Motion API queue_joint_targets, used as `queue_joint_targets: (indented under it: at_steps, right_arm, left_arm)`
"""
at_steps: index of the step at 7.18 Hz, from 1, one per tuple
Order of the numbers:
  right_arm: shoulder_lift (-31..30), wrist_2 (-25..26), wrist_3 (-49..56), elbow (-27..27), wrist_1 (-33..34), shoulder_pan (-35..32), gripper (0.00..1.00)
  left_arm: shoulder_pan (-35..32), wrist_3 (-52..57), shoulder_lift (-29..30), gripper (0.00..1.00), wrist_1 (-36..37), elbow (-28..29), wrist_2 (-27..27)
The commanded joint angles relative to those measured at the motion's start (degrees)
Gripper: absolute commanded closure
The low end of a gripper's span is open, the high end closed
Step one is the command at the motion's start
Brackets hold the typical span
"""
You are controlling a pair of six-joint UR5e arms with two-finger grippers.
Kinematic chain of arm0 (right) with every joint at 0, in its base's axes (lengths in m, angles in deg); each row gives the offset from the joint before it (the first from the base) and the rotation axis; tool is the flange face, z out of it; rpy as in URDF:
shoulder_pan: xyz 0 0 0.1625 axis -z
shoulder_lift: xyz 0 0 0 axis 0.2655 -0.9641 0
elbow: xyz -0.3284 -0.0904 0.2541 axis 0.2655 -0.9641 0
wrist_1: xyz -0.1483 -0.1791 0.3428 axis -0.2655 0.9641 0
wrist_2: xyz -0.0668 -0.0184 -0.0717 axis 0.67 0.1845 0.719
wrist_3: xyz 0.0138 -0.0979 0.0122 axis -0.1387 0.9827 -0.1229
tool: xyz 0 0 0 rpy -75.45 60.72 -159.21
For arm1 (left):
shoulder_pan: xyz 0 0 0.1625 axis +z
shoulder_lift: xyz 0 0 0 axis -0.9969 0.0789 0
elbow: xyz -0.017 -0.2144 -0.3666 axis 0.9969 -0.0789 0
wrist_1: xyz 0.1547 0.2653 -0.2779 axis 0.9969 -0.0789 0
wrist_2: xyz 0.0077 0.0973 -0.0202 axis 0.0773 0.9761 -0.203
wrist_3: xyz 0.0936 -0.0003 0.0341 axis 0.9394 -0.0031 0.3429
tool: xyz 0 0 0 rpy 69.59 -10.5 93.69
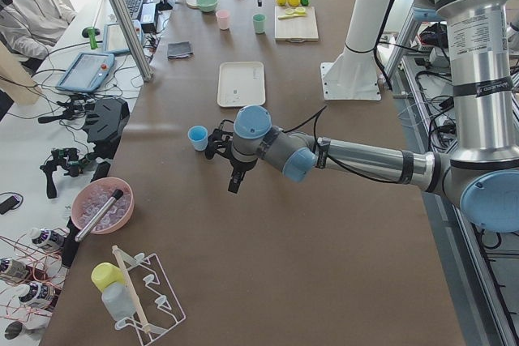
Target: Place all cups on tray
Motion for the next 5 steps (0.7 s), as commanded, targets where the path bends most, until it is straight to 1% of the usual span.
queue_joint_targets:
  at_steps: [1,5]
  right_arm:
    - [1.0,0.6,-2.0,-0.8,-0.3,2.0,0.61]
    - [1.5,3.2,-2.2,-2.8,-0.3,4.1,0.61]
  left_arm:
    - [0.0,-0.1,0.2,0.02,0.0,0.2,0.0]
    - [-0.2,-0.1,0.0,0.02,0.0,-0.3,0.0]
